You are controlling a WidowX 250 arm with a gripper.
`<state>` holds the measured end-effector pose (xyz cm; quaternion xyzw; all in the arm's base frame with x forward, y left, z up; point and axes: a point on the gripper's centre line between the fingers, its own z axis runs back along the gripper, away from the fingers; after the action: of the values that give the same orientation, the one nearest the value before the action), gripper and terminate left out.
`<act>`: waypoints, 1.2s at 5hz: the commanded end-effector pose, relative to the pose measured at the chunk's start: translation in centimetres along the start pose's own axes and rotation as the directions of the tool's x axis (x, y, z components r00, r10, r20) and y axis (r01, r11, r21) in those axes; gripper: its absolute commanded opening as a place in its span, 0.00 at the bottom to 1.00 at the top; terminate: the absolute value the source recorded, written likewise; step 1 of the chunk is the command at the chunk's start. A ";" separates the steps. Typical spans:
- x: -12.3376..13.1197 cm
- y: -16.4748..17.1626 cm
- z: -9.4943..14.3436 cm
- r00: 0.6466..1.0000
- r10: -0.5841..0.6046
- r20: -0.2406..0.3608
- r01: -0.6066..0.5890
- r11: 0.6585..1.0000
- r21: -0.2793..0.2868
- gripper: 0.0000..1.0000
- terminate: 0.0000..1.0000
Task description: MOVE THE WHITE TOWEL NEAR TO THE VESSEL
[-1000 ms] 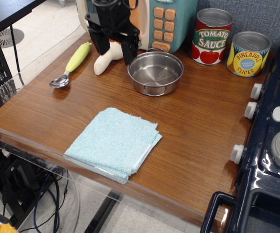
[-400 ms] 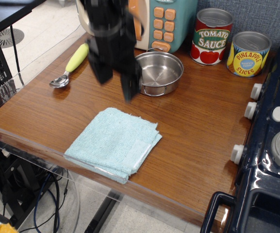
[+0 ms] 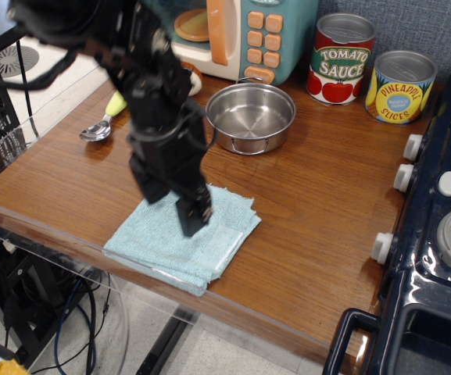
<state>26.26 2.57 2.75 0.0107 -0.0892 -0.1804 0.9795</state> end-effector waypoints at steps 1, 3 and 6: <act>-1.3 -0.1 -1.1 0.994 -0.108 -0.021 0.109 0.991 0.073 1.00 0.00; 0.6 -1.8 -2.2 0.983 -0.185 -0.008 0.185 0.983 0.014 1.00 0.00; 6.9 -7.2 -3.4 0.952 -0.304 0.047 0.306 0.949 -0.072 1.00 0.00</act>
<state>31.67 -6.28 0.93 -0.0142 -0.1087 -0.3248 0.9394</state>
